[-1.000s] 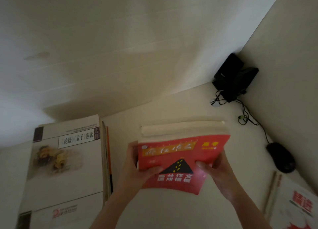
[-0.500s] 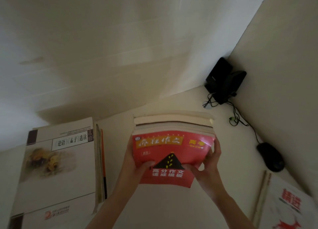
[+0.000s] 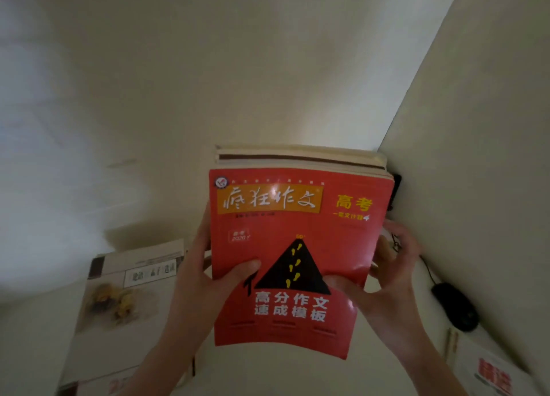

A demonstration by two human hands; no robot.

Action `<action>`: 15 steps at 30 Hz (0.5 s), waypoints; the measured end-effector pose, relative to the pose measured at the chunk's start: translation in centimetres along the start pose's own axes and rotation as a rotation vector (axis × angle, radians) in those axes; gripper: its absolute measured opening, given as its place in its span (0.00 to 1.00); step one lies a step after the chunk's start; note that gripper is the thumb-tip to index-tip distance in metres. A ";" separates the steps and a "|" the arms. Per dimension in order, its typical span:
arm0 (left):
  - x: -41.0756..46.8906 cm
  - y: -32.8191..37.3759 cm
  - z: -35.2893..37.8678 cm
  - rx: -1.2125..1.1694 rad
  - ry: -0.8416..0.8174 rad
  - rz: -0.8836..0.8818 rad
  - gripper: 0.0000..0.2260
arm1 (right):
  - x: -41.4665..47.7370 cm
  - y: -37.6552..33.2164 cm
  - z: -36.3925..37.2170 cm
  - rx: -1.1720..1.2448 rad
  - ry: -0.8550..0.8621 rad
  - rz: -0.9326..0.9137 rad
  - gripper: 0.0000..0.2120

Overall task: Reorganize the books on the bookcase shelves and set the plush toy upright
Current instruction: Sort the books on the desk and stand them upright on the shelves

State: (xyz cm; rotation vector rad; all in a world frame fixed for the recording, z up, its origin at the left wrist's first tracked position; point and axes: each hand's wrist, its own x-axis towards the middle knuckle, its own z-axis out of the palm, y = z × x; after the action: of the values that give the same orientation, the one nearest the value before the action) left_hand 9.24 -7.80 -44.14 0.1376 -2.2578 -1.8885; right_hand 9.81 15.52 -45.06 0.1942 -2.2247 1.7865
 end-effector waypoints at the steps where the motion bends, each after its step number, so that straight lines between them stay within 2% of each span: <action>1: -0.1 1.5 -1.0 0.004 0.028 0.037 0.45 | 0.3 -1.7 0.3 0.013 0.007 -0.039 0.44; 8: -3.1 11.4 -9.6 -0.006 0.194 0.366 0.42 | 0.5 -14.6 3.3 0.119 -0.024 -0.320 0.43; 15: -7.7 19.3 -19.5 -0.042 0.333 0.634 0.41 | -1.1 -26.0 7.9 0.200 -0.148 -0.550 0.42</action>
State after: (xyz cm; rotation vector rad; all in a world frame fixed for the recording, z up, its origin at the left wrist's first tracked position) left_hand 21.86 -21.60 -22.60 -0.2291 -1.7578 -1.4460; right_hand 16.98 1.92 -22.63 0.9078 -1.8252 1.7074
